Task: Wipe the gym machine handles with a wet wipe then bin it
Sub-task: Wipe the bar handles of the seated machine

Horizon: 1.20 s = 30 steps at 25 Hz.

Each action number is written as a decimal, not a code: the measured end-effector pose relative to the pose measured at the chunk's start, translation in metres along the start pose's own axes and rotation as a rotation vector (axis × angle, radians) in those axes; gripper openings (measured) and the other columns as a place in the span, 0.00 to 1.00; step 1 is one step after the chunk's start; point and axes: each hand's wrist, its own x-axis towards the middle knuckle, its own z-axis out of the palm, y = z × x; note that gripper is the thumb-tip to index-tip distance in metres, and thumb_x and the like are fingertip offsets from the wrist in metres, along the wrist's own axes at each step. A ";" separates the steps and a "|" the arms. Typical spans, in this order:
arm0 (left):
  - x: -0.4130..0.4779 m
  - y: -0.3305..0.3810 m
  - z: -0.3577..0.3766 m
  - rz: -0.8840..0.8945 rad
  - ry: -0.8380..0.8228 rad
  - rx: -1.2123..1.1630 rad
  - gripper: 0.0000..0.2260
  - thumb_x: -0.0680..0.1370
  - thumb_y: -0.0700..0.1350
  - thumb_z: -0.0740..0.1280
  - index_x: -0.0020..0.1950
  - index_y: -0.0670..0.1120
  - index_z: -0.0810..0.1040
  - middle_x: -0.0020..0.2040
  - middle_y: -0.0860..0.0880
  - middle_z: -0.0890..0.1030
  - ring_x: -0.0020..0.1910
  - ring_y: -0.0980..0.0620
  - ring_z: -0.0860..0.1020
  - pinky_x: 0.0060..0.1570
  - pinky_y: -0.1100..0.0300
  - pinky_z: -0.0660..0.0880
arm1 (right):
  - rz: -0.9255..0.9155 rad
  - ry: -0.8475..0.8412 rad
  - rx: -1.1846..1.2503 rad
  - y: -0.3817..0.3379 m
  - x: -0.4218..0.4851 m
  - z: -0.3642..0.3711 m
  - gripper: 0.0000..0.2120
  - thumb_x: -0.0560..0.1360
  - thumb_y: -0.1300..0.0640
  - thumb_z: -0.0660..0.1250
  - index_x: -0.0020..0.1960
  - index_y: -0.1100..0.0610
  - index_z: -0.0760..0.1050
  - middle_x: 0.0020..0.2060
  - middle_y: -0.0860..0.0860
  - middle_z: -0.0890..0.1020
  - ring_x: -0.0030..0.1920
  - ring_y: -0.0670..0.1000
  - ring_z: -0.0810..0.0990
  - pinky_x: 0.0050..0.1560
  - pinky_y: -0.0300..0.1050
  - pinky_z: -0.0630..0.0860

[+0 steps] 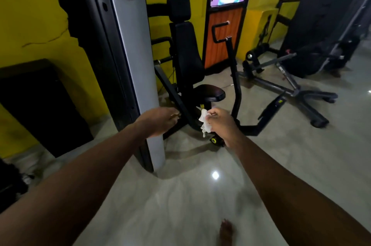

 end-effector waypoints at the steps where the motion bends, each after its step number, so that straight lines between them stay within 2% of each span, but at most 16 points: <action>1: 0.031 -0.002 0.000 -0.025 0.006 -0.023 0.19 0.83 0.52 0.59 0.73 0.51 0.68 0.69 0.48 0.75 0.65 0.47 0.74 0.62 0.51 0.72 | -0.033 -0.025 -0.003 0.005 0.037 -0.004 0.08 0.73 0.60 0.63 0.36 0.56 0.78 0.35 0.58 0.84 0.38 0.58 0.85 0.45 0.62 0.81; 3: 0.094 -0.009 -0.003 -0.093 0.020 -0.062 0.19 0.82 0.52 0.59 0.74 0.52 0.68 0.69 0.47 0.74 0.65 0.46 0.74 0.62 0.48 0.73 | -0.071 -0.071 -0.014 0.005 0.110 -0.014 0.07 0.71 0.59 0.62 0.38 0.57 0.78 0.37 0.58 0.84 0.39 0.58 0.85 0.44 0.64 0.81; 5: 0.149 -0.016 -0.009 -0.142 0.037 -0.064 0.19 0.82 0.51 0.58 0.73 0.51 0.68 0.70 0.46 0.74 0.65 0.46 0.74 0.62 0.47 0.73 | -0.091 -0.114 -0.022 0.002 0.180 -0.017 0.06 0.70 0.57 0.63 0.40 0.54 0.79 0.37 0.56 0.84 0.40 0.57 0.85 0.44 0.63 0.81; 9: 0.260 -0.038 -0.027 -0.249 0.115 -0.018 0.20 0.83 0.50 0.57 0.76 0.51 0.65 0.74 0.48 0.69 0.72 0.47 0.67 0.67 0.51 0.67 | -0.163 -0.189 -0.068 -0.010 0.324 -0.008 0.06 0.71 0.52 0.64 0.46 0.47 0.78 0.41 0.52 0.84 0.45 0.55 0.84 0.49 0.58 0.80; 12: 0.336 -0.079 -0.028 -0.341 0.148 -0.004 0.21 0.83 0.52 0.57 0.76 0.53 0.65 0.74 0.48 0.68 0.72 0.46 0.67 0.65 0.53 0.66 | -0.202 -0.212 -0.097 -0.010 0.408 0.010 0.07 0.75 0.54 0.64 0.51 0.53 0.79 0.42 0.50 0.84 0.45 0.50 0.83 0.49 0.48 0.80; 14: 0.386 -0.114 -0.025 -0.372 0.197 -0.015 0.20 0.82 0.51 0.58 0.75 0.53 0.66 0.73 0.48 0.70 0.70 0.45 0.69 0.64 0.53 0.68 | -0.245 -0.213 -0.107 -0.007 0.462 0.023 0.05 0.78 0.56 0.64 0.51 0.54 0.78 0.41 0.47 0.83 0.42 0.45 0.81 0.43 0.35 0.77; 15: 0.410 -0.132 -0.023 -0.374 0.210 -0.014 0.20 0.82 0.50 0.59 0.76 0.52 0.66 0.73 0.49 0.70 0.70 0.46 0.68 0.64 0.53 0.68 | -0.263 -0.198 -0.106 -0.006 0.489 0.030 0.07 0.78 0.57 0.64 0.54 0.55 0.79 0.43 0.46 0.82 0.43 0.44 0.80 0.42 0.32 0.74; 19: 0.492 -0.203 -0.016 -0.418 0.205 0.082 0.24 0.82 0.50 0.60 0.78 0.49 0.61 0.77 0.48 0.65 0.75 0.48 0.61 0.67 0.51 0.64 | -0.297 -0.190 -0.071 -0.006 0.581 0.064 0.10 0.79 0.58 0.64 0.58 0.57 0.79 0.48 0.49 0.82 0.46 0.44 0.80 0.44 0.33 0.76; 23: 0.549 -0.255 -0.006 -0.520 0.203 0.087 0.27 0.83 0.52 0.59 0.80 0.48 0.56 0.79 0.48 0.59 0.77 0.49 0.57 0.71 0.51 0.60 | -0.378 -0.205 -0.150 -0.002 0.653 0.105 0.09 0.81 0.57 0.63 0.58 0.56 0.78 0.50 0.52 0.80 0.50 0.50 0.80 0.51 0.48 0.80; 28: 0.624 -0.325 0.020 -0.583 0.220 0.061 0.27 0.83 0.53 0.57 0.80 0.47 0.56 0.80 0.47 0.57 0.78 0.49 0.55 0.73 0.52 0.56 | -0.561 -0.284 -0.322 0.008 0.760 0.184 0.14 0.78 0.61 0.63 0.63 0.58 0.77 0.56 0.55 0.80 0.55 0.54 0.76 0.51 0.43 0.74; 30: 0.643 -0.346 0.032 -0.613 0.203 0.036 0.27 0.83 0.54 0.57 0.80 0.47 0.55 0.80 0.48 0.56 0.79 0.49 0.53 0.75 0.52 0.55 | -0.673 -0.306 -0.385 0.012 0.791 0.210 0.18 0.75 0.61 0.66 0.65 0.59 0.76 0.56 0.58 0.80 0.56 0.58 0.76 0.52 0.46 0.75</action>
